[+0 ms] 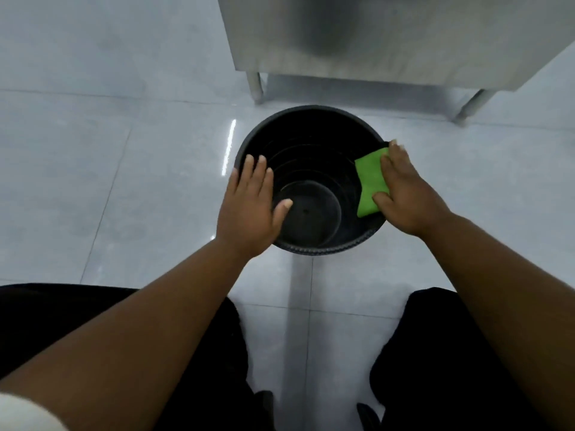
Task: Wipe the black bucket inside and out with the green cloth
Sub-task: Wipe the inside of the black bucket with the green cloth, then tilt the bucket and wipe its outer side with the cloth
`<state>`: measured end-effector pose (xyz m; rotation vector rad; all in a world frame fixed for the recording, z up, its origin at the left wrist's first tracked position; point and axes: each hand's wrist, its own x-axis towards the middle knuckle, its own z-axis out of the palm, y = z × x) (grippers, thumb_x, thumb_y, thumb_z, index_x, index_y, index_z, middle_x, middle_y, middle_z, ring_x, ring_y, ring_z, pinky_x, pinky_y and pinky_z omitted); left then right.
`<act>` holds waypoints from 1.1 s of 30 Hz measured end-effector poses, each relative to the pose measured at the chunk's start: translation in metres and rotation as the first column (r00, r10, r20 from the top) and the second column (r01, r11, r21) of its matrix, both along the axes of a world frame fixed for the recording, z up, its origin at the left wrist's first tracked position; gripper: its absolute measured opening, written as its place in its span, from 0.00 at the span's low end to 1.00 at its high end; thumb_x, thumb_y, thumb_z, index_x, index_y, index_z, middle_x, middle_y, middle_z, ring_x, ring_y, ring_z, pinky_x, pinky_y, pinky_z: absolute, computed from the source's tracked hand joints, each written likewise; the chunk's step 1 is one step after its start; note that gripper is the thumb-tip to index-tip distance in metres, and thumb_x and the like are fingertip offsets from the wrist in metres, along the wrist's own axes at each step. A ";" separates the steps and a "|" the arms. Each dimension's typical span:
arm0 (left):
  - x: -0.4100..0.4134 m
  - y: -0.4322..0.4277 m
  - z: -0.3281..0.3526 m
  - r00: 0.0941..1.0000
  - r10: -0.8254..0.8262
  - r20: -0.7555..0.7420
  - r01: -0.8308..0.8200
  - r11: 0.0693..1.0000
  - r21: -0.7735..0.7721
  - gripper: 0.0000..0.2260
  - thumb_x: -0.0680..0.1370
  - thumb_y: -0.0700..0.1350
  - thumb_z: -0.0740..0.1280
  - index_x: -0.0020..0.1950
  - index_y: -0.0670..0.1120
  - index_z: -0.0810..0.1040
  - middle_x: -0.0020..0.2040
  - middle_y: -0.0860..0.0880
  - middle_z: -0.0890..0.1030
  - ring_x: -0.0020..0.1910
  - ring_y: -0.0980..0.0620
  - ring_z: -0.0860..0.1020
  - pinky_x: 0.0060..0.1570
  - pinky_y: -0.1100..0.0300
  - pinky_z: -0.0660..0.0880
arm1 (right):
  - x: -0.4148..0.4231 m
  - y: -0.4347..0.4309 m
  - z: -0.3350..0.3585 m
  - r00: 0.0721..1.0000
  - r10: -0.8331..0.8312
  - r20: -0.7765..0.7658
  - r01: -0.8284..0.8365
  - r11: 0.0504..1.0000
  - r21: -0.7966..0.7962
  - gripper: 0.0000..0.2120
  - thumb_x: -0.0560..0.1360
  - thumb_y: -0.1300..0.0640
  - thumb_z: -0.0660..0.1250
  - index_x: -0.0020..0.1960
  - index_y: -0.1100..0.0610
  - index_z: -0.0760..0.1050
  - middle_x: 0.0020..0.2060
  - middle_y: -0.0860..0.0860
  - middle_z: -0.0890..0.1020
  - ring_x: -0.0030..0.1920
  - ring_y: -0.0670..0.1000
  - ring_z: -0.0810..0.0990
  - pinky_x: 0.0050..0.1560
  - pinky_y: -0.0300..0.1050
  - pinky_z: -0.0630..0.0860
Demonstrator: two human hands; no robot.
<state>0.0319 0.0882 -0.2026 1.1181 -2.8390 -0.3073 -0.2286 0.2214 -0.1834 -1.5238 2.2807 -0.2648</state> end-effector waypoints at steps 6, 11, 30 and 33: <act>0.012 0.055 0.005 0.887 -0.373 0.272 0.343 0.927 0.153 0.33 0.81 0.64 0.45 0.79 0.43 0.55 0.80 0.46 0.55 0.80 0.48 0.46 0.78 0.50 0.46 | 0.017 0.029 0.013 0.996 0.082 -0.021 -0.076 0.979 0.191 0.42 0.74 0.53 0.69 0.78 0.63 0.48 0.78 0.61 0.36 0.79 0.59 0.38 0.78 0.51 0.54; 0.009 0.078 0.010 0.826 -0.457 0.330 0.431 0.890 0.151 0.25 0.84 0.48 0.56 0.79 0.43 0.54 0.80 0.44 0.55 0.79 0.45 0.56 0.77 0.51 0.56 | 0.037 0.050 0.005 0.985 0.081 -0.155 -0.055 0.985 0.163 0.36 0.76 0.63 0.65 0.78 0.63 0.50 0.79 0.60 0.39 0.80 0.60 0.47 0.74 0.53 0.65; 0.009 0.079 0.053 0.936 -0.224 -0.271 0.255 0.963 0.085 0.19 0.84 0.43 0.56 0.75 0.43 0.65 0.77 0.45 0.64 0.78 0.47 0.59 0.77 0.55 0.53 | 0.124 0.086 0.058 0.936 -0.350 0.035 0.351 0.919 -0.181 0.35 0.76 0.69 0.59 0.79 0.49 0.55 0.69 0.62 0.73 0.58 0.65 0.78 0.58 0.54 0.75; 0.000 0.068 0.048 0.934 -0.230 -0.274 0.257 0.964 0.064 0.19 0.84 0.43 0.55 0.74 0.42 0.66 0.77 0.44 0.64 0.78 0.44 0.57 0.76 0.54 0.49 | 0.140 0.088 0.055 0.930 -0.368 0.008 0.365 0.919 -0.152 0.36 0.75 0.69 0.57 0.79 0.51 0.51 0.69 0.63 0.73 0.54 0.66 0.79 0.51 0.53 0.75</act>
